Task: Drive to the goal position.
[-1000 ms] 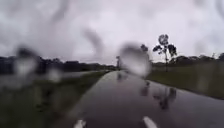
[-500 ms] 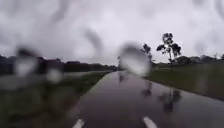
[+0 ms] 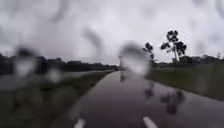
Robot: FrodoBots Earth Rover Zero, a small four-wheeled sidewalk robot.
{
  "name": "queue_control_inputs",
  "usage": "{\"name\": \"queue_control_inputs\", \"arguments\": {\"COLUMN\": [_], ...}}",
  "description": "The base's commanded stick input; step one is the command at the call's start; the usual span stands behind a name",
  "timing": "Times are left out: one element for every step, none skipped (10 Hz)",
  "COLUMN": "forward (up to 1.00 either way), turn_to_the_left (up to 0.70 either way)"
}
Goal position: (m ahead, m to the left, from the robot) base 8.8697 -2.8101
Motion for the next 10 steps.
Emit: {"name": "queue_control_inputs", "arguments": {"forward": [0.85,0.85,0.85,0.85,0.85,0.85,0.85,0.85,0.85,0.85], "turn_to_the_left": [0.0,0.0,0.0,-0.14,-0.27,-0.34,-0.13,-0.02,0.0,0.0]}}
